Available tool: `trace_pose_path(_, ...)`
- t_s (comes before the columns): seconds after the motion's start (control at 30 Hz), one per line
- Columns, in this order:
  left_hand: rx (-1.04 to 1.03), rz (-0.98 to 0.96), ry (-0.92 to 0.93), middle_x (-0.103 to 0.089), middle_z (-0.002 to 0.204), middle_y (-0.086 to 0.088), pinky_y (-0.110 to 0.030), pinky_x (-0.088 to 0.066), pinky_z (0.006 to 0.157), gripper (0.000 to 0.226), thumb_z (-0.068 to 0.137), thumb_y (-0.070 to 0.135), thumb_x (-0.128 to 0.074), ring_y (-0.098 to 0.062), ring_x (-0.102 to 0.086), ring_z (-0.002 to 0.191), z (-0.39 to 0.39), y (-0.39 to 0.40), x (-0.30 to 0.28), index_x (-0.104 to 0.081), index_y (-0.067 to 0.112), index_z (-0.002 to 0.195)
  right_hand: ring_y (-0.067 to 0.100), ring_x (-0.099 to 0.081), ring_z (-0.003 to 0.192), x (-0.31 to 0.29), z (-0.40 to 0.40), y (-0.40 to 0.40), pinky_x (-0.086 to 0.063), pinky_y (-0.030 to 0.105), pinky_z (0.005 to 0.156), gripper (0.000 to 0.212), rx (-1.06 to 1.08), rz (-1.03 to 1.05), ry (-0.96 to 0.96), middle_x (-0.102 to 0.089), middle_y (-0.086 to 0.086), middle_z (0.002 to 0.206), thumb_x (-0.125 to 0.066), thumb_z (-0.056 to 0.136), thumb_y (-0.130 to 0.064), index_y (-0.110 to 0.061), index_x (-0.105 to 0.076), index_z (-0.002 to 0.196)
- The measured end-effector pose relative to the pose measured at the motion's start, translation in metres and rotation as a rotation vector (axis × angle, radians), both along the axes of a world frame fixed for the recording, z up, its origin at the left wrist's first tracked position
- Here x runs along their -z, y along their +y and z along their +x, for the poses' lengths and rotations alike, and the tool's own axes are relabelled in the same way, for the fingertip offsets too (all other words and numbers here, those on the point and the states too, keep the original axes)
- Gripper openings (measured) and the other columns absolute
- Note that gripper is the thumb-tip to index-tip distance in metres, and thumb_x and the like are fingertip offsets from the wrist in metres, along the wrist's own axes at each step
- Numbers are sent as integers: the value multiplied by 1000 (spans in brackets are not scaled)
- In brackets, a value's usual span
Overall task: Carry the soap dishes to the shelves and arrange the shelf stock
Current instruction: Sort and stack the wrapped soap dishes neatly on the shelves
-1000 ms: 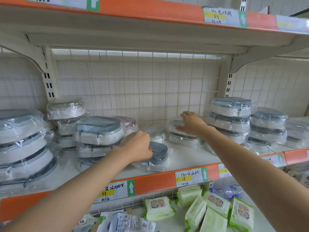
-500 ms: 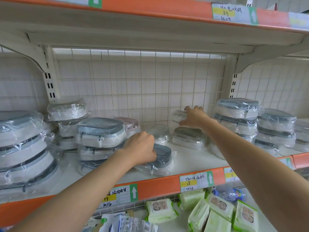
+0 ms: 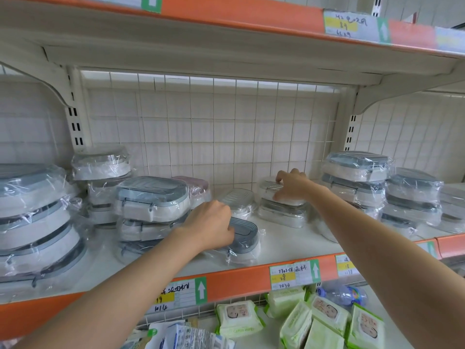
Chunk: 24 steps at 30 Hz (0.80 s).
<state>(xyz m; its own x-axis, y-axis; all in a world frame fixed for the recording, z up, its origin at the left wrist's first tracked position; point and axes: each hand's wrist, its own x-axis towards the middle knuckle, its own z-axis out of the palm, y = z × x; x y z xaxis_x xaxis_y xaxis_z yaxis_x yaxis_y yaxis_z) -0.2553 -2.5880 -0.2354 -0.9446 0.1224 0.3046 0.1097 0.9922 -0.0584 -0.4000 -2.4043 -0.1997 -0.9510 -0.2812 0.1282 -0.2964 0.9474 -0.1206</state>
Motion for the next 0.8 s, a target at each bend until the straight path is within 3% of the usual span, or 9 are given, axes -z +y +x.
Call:
trace_pose_path(0.13,-1,58,29,-62,101,-9,-34,-49,75,22,85,21,-48,-28,-59,93,-4,-5,4,-63,6,89,31,-41,114,1,4,-1,-39,36,88,55,-41,29,42,-45,13,126,-66,82,-29,-17,-42,130)
trace_pose_path(0.3,-24,63,75,-60,103,-7,-30,-44,70,23,86,20,-48,-26,-58,95,-10,-1,7,-64,5,91,30,-40,120,5,17,-2,-36,45,101,55,-78,151,144,-43,10,129,-66,81,-34,-18,-43,128)
trace_pose_path(0.43,-26,117,86,-61,109,-8,-34,-49,80,27,88,21,-48,-25,-58,101,-15,1,9,-65,4,101,29,-38,124,7,23,5,-35,45,103,58,-107,170,157,-41,10,133,-64,83,-37,-17,-40,133)
trace_pose_path(0.63,-25,127,79,-60,116,-9,-36,-48,89,31,91,26,-49,-26,-57,108,-15,4,4,-64,5,109,25,-37,127,-15,36,18,-34,41,104,58,-147,164,204,-41,8,137,-59,89,-38,-13,-40,138)
trace_pose_path(0.8,-7,143,59,-62,114,-10,-38,-50,87,31,91,28,-50,-27,-58,104,-16,11,-3,-65,5,106,24,-38,125,-43,47,41,-34,39,103,53,-119,216,340,-45,7,135,-56,91,-37,-12,-45,135)
